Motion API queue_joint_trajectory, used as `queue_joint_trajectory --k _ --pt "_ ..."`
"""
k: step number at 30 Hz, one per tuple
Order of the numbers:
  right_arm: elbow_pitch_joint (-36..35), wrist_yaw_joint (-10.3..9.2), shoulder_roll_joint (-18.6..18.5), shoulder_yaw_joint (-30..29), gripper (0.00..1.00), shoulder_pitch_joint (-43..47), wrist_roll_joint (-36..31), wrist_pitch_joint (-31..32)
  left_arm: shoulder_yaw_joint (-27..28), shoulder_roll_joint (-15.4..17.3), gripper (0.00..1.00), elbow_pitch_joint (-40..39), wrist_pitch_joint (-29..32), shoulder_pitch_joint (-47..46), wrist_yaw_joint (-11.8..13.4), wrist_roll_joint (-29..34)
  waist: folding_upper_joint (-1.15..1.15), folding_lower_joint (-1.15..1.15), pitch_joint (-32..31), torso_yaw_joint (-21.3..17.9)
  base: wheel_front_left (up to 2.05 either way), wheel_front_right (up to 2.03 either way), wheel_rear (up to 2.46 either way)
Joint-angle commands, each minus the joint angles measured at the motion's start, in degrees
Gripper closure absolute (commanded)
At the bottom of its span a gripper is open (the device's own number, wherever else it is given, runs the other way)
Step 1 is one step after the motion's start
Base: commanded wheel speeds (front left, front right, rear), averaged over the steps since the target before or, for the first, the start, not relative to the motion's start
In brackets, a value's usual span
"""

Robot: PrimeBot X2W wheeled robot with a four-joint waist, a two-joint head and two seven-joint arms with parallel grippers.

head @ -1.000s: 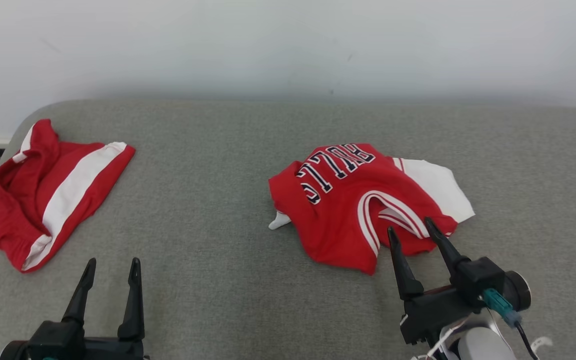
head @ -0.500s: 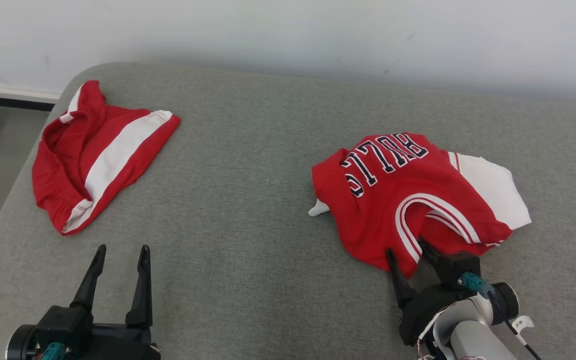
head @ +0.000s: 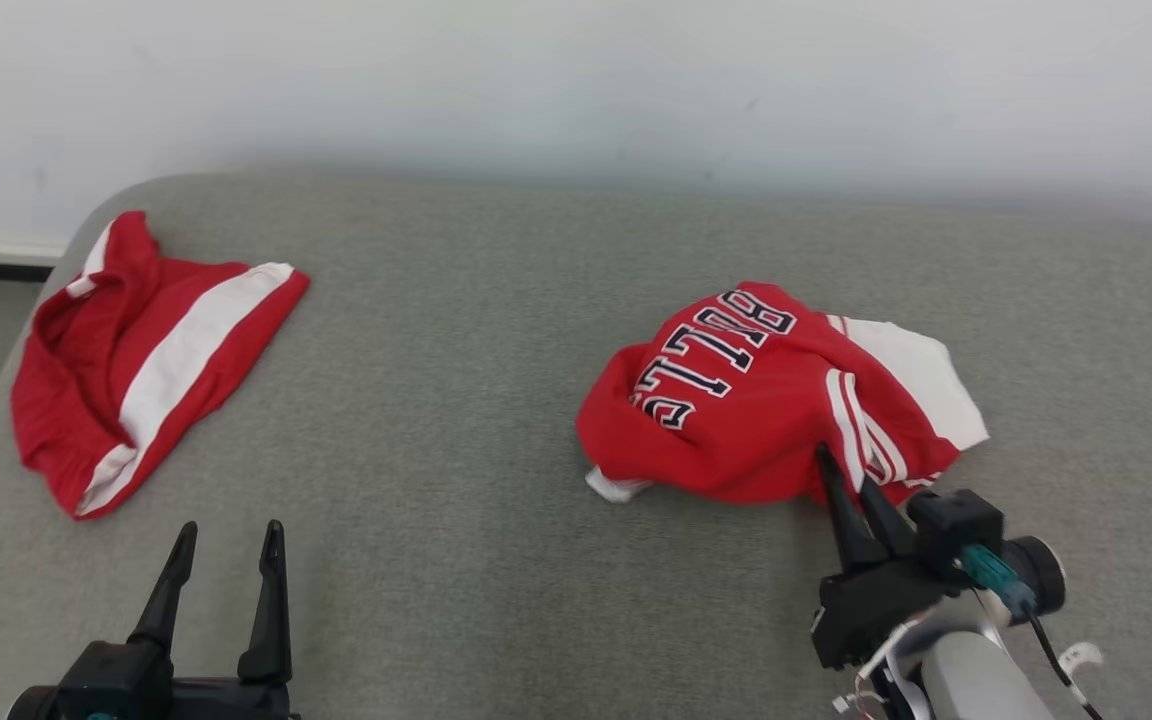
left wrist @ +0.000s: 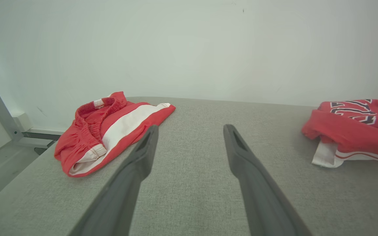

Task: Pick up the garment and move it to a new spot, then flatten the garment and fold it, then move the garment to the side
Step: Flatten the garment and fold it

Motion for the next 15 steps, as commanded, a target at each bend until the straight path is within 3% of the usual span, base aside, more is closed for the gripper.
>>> queue_joint_trajectory --k 1,10,15 --pt "-1.48 -0.13 -0.29 -0.45 1.0 1.72 -0.97 -0.26 0.1 -0.08 0.0 -0.23 -0.19 0.6 0.05 0.44 0.0 0.0 -1.21 -2.76 0.0 0.0 0.0" --pt "-22.28 -0.13 -2.08 -9.19 1.0 16.08 -2.29 3.13 -0.15 -0.4 0.0 -0.62 -0.19 0.64 0.06 0.8 0.0 0.0 -0.7 -7.11 0.0 0.0 0.0" --pt "-29.59 -0.13 -1.87 -14.36 1.0 23.33 -2.03 6.86 -0.43 -0.11 0.0 -0.48 -0.19 -0.16 0.06 0.7 0.0 0.0 -0.18 -7.82 0.0 0.0 0.0"
